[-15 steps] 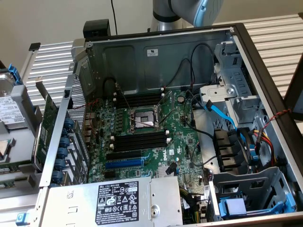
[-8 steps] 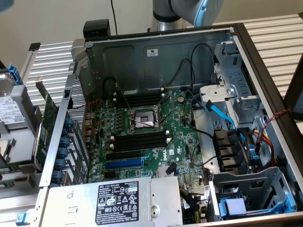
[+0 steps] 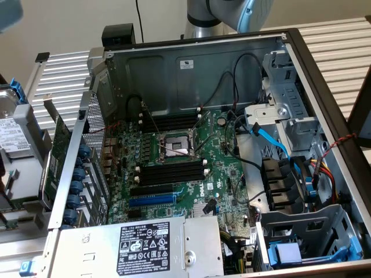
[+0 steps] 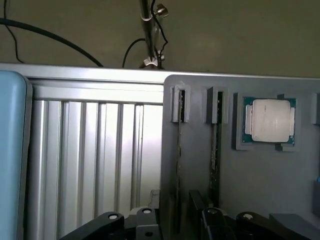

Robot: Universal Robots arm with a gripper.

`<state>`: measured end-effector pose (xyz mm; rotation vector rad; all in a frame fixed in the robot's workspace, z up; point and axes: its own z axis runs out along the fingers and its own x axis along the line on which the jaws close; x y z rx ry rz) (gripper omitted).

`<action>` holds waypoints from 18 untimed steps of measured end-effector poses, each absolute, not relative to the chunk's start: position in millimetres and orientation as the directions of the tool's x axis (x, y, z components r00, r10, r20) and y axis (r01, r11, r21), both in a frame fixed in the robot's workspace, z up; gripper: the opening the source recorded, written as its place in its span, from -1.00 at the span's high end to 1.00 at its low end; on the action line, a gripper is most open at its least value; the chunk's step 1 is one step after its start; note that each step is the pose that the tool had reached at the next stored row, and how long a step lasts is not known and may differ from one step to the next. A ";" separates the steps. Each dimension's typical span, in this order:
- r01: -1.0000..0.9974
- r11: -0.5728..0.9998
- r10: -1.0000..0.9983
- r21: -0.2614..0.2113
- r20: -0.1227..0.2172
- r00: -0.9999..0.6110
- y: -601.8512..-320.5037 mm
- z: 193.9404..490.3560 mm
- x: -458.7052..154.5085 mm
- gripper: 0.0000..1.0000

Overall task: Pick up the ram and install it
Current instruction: 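Pick up the ram and move it above insertion slot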

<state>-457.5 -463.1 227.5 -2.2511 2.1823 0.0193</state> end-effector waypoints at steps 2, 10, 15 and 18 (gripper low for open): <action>-1.000 -0.031 -0.999 0.004 -0.012 0.031 -463.1 224.9 -457.6 0.27; -1.000 -0.031 -0.999 0.003 -0.029 0.031 -463.3 212.9 -458.0 0.27; -1.000 -0.031 -0.999 0.005 -0.030 0.031 -463.4 207.9 -459.6 0.27; -0.999 -0.031 -0.999 0.007 -0.033 0.031 -463.4 206.0 -460.4 0.27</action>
